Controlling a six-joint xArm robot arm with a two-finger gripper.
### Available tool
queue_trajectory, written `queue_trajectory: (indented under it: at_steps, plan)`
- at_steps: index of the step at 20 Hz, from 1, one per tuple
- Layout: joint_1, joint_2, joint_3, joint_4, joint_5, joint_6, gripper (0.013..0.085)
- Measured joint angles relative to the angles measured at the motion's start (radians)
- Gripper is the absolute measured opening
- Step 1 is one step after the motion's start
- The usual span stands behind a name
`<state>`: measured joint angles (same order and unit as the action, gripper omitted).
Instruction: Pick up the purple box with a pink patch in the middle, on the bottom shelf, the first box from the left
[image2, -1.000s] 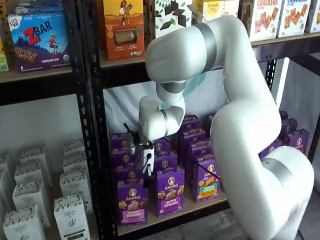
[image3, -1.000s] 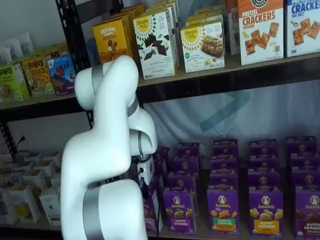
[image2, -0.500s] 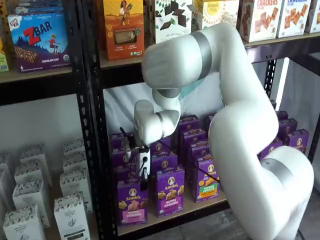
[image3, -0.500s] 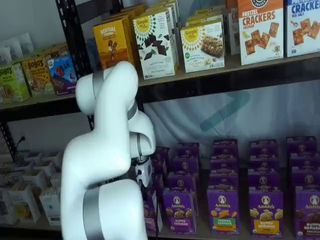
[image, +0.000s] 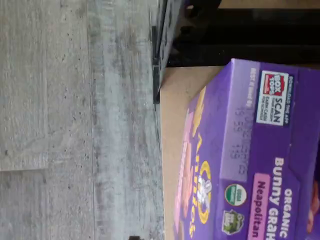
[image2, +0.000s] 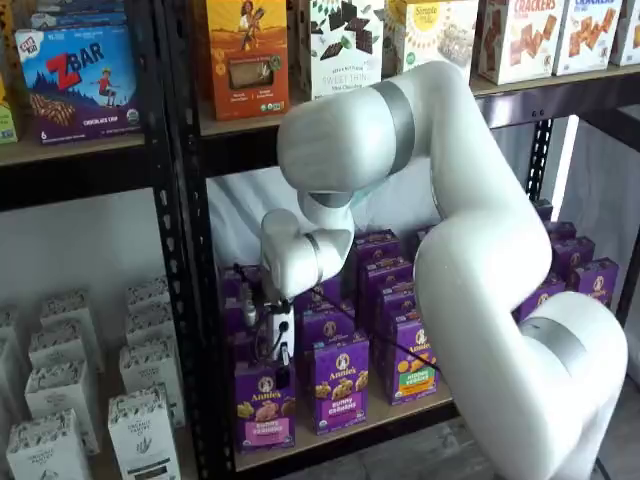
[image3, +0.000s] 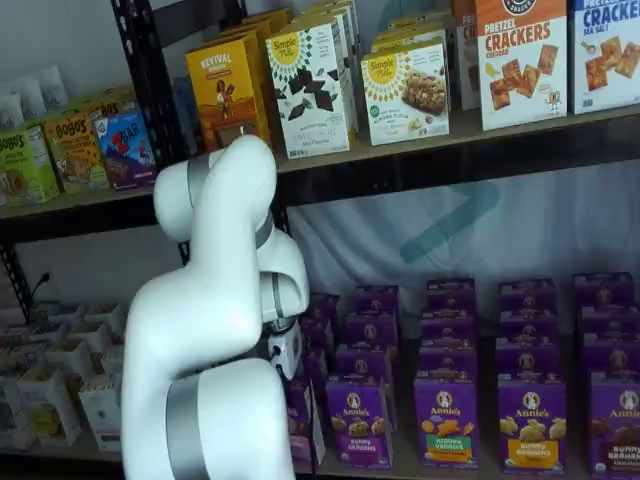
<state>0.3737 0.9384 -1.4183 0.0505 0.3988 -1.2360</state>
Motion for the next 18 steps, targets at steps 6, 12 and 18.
queue_trajectory:
  at_steps: [6, 12, 18]
  plan:
    - [0.000, 0.039, -0.031, -0.038, -0.012, 0.034, 0.0850]
    - [-0.002, 0.073, -0.068, -0.041, 0.001, 0.035, 0.0850]
    - [0.005, 0.102, -0.109, -0.031, 0.037, 0.033, 0.0850]
